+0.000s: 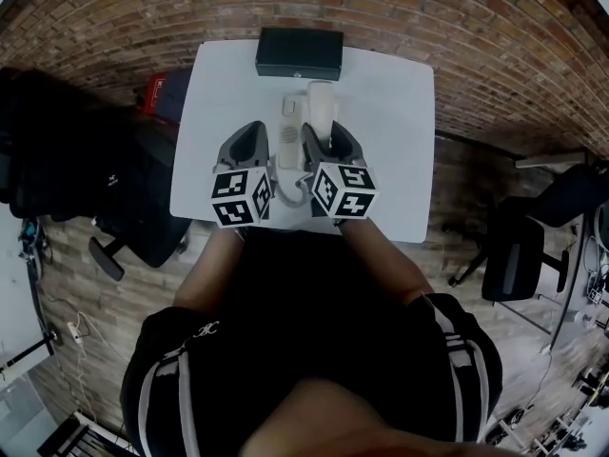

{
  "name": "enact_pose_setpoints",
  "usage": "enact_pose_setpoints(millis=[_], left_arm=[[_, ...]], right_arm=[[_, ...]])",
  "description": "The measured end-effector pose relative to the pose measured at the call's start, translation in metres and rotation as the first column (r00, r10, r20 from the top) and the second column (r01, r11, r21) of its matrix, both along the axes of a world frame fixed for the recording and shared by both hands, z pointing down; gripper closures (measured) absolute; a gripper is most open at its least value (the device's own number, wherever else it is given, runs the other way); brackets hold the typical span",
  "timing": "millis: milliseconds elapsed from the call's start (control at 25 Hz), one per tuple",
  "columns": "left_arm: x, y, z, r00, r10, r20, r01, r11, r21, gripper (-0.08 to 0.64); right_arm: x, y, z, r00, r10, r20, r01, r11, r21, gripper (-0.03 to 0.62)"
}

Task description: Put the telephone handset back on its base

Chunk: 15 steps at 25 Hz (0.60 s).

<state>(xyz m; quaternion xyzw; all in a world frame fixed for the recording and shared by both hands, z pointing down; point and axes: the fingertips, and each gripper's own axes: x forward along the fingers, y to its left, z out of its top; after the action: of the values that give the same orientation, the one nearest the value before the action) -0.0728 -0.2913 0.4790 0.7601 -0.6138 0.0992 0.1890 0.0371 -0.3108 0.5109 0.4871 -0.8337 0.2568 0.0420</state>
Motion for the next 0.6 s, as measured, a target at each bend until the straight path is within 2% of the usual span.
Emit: enact_pose_setpoints(millis=[120,400,600], left_arm=[[-0.007,-0.006,0.004,0.999,0.044,-0.012,-0.044,0.999,-0.001,0.558],[-0.03,-0.019,0.002,0.989,0.138,-0.045,-0.138,0.99,0.007,0.558],[-0.048,-0.018,0.006,0.981,0.184,-0.068,-0.184,0.983,-0.001,0.558]], right_arm=[[-0.006,-0.003,0.003,0.999,0.036,-0.014,-0.036,0.999,-0.001,0.393],[-0.014,-0.007,0.013,0.987,0.159,-0.026,-0.16,0.985,-0.069,0.393],[-0.028,-0.003,0.023,0.974,0.209,-0.082,-0.216,0.973,-0.085,0.393]])
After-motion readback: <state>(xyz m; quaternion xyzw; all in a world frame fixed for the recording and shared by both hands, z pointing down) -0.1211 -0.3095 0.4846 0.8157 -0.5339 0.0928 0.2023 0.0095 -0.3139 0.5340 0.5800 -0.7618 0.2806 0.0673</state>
